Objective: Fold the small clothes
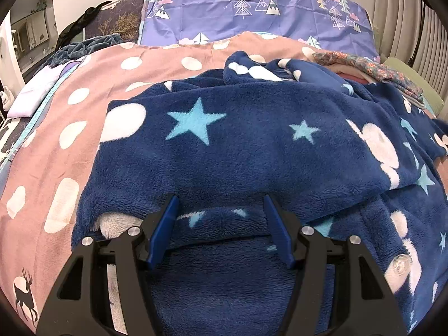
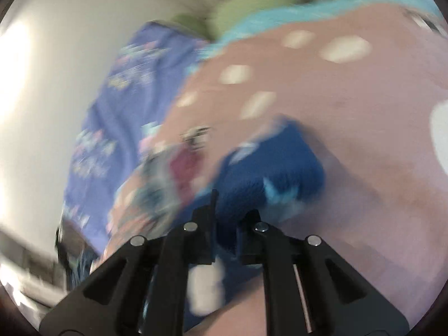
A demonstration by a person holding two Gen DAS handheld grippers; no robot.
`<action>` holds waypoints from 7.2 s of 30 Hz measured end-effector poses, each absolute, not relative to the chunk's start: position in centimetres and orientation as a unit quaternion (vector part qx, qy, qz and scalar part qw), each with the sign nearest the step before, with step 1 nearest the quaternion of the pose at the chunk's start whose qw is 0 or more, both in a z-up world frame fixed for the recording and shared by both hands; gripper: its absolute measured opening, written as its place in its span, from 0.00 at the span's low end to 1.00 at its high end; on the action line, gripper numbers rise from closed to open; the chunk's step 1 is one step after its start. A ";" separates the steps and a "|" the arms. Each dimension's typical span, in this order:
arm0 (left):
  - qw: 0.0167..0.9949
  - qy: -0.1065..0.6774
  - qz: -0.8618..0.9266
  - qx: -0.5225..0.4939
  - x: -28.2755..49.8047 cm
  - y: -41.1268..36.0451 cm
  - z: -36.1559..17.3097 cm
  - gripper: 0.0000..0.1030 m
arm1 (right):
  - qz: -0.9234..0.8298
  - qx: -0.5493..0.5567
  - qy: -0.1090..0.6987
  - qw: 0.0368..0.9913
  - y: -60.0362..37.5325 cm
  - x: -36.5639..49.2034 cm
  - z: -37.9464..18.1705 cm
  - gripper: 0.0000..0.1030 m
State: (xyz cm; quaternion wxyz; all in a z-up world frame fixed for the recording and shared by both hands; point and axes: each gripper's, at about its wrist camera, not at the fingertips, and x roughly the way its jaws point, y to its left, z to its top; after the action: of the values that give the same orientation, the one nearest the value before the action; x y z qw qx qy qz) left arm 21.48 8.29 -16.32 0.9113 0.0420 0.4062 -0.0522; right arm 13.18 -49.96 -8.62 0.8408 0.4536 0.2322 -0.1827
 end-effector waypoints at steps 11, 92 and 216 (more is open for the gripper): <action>0.911 0.406 -0.052 0.043 21.4 8.5 -16.3 0.62 | 0.192 0.220 0.311 0.904 -19.8 16.8 -5.1 0.10; 0.925 0.370 -0.081 -0.009 22.7 16.2 -11.2 0.45 | 0.093 0.213 0.389 0.892 -18.4 13.4 -14.1 0.42; 0.922 0.158 -0.332 -0.124 -14.8 18.8 2.2 0.14 | 0.321 0.243 0.130 0.906 -31.3 -21.4 5.9 0.13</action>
State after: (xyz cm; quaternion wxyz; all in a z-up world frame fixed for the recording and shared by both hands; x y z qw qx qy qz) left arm -14.76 18.83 2.16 0.9216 -0.1245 0.1585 -0.3318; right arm -21.36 -31.34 5.93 0.9061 0.2433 0.1295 0.3211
